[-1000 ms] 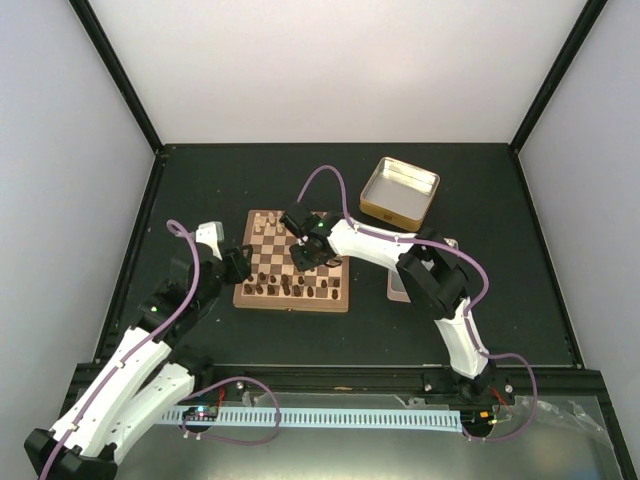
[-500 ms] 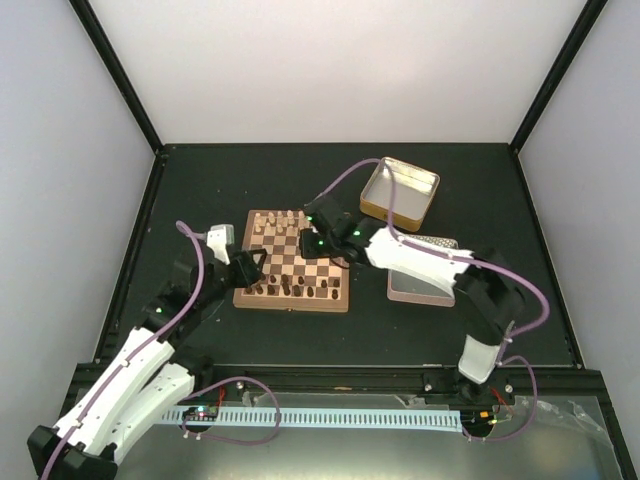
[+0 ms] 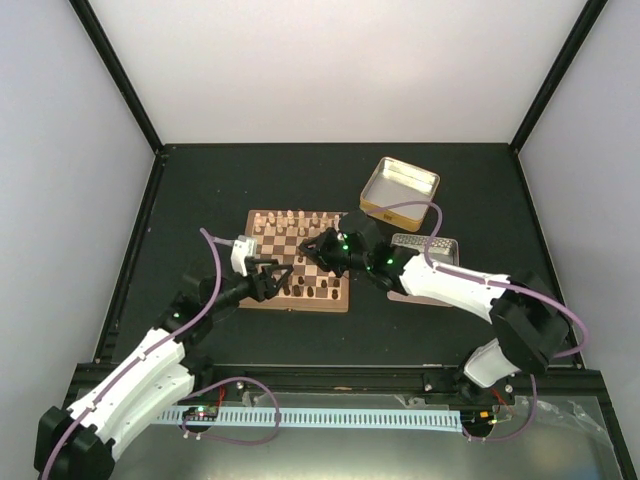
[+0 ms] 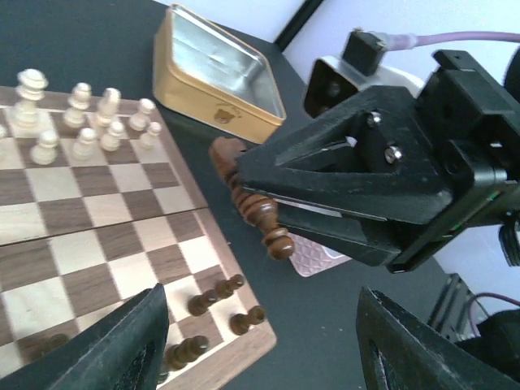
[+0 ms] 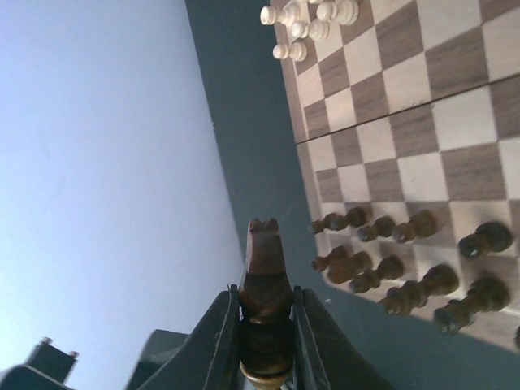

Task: Set up the chess pieces on the board
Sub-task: Pick up the chess piece from the chessboard.

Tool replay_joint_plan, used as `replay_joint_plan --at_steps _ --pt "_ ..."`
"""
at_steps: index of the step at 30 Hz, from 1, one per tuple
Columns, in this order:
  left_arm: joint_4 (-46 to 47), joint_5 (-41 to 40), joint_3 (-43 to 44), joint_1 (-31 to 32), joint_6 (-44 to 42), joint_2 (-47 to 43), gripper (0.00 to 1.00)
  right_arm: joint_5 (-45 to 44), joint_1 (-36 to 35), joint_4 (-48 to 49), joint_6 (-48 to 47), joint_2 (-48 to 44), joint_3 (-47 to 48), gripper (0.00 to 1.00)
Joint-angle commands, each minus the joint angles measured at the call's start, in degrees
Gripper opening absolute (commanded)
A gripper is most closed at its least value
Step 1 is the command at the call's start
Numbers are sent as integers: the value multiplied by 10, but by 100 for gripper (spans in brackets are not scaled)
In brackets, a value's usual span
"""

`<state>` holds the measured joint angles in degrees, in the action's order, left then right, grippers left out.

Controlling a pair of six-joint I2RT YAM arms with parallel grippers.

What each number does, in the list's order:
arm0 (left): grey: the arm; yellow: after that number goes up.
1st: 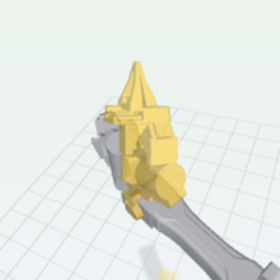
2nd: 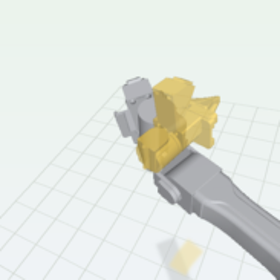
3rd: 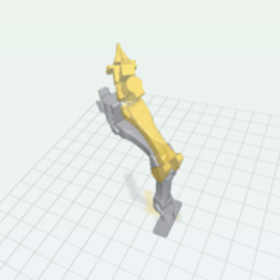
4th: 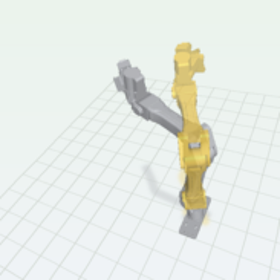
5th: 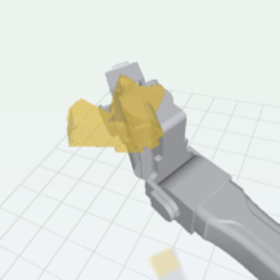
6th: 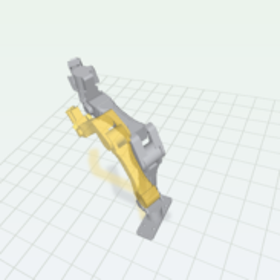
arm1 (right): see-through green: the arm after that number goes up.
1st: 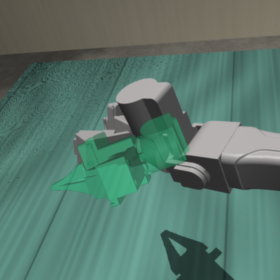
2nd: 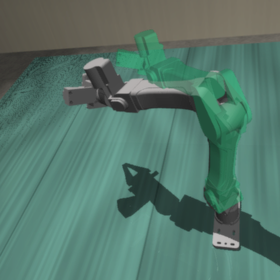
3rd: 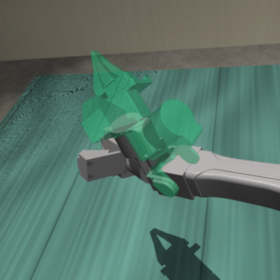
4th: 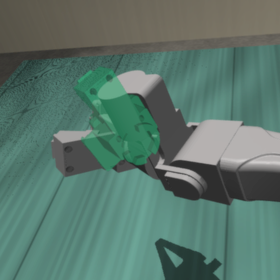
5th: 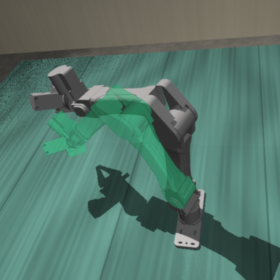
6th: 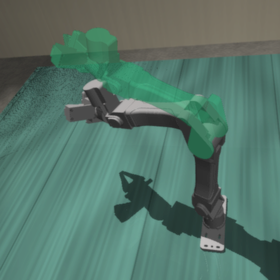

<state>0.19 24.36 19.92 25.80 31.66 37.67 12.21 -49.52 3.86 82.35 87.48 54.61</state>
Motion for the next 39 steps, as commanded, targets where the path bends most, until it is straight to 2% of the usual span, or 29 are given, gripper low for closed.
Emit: replay_joint_plan --at_steps 1,7,16,28,32,39 --pt "81 32 -7 23 -4 8 64 17 -9 59 125 -27 -14 12" --pt "100 12 -3 47 -1 25 59 25 -22 59 166 -25 -15 12" --pt "85 -66 1 65 2 16 39 29 -35 48 169 -25 -11 13" --pt "85 -74 5 66 6 32 15 29 -41 52 165 -19 -12 16" --pt "86 -73 6 66 5 36 3 17 -41 56 146 -21 -14 25" --pt "55 -79 25 66 -9 36 2 -22 -32 64 43 -52 -28 56"
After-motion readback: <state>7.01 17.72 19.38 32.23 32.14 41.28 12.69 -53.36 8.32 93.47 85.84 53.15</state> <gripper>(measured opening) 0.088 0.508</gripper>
